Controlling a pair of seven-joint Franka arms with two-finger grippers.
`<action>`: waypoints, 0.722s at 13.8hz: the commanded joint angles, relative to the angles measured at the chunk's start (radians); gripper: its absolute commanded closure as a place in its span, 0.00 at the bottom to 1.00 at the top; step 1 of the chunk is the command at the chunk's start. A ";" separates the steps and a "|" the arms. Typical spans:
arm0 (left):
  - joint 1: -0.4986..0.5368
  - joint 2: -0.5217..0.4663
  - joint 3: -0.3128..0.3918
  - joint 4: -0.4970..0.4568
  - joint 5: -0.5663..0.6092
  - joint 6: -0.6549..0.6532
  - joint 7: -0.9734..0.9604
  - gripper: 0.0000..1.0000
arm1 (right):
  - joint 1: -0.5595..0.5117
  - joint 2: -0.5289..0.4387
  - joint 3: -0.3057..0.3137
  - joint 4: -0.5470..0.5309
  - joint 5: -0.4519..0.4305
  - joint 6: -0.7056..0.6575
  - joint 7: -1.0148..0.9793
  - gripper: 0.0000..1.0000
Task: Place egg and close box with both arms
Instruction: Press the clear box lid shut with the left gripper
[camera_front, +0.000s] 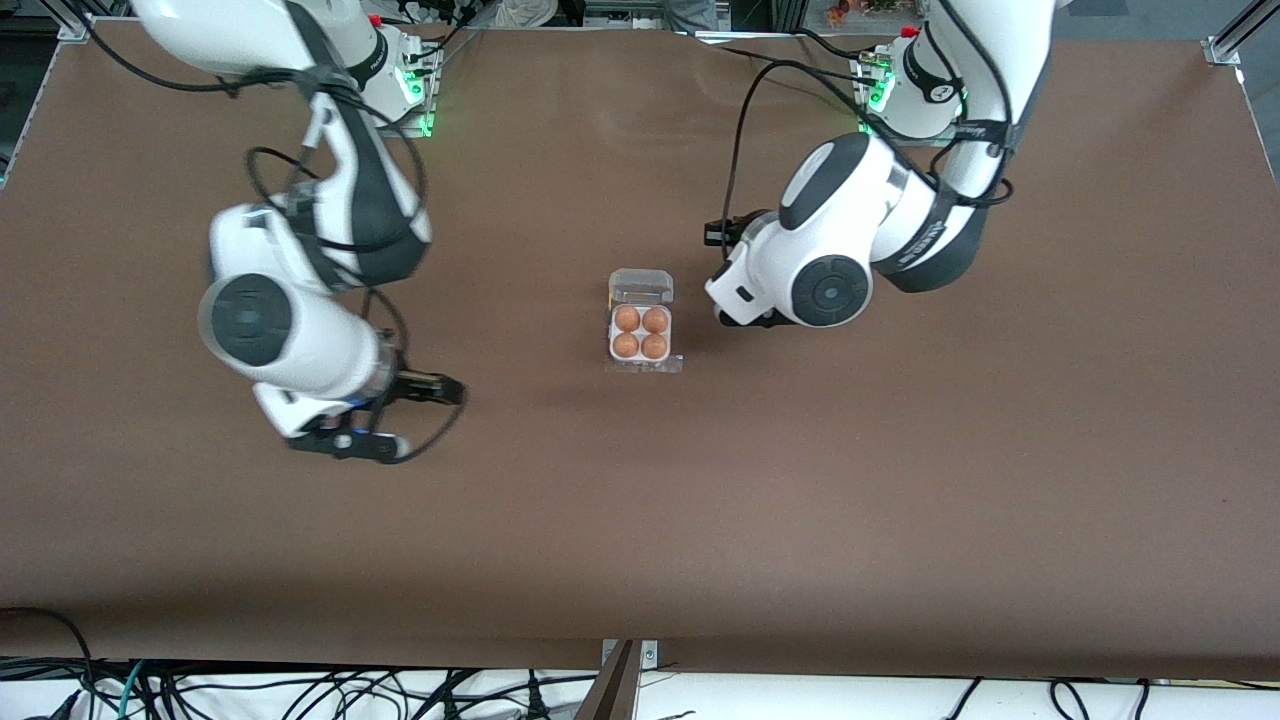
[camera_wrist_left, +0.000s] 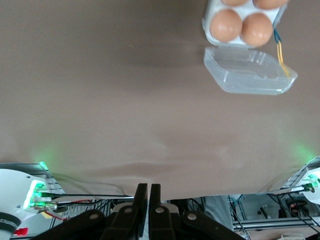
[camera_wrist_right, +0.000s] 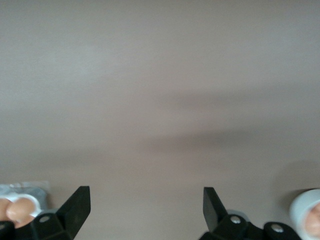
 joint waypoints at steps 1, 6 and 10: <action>-0.033 0.065 0.011 0.044 -0.069 0.040 -0.016 0.92 | -0.092 -0.154 0.017 -0.149 -0.005 0.000 -0.173 0.00; -0.139 0.148 0.013 0.046 -0.074 0.161 -0.082 0.99 | -0.174 -0.332 0.015 -0.263 -0.025 -0.003 -0.237 0.00; -0.169 0.176 0.014 0.044 -0.067 0.221 -0.090 1.00 | -0.199 -0.430 0.015 -0.287 -0.077 -0.050 -0.238 0.00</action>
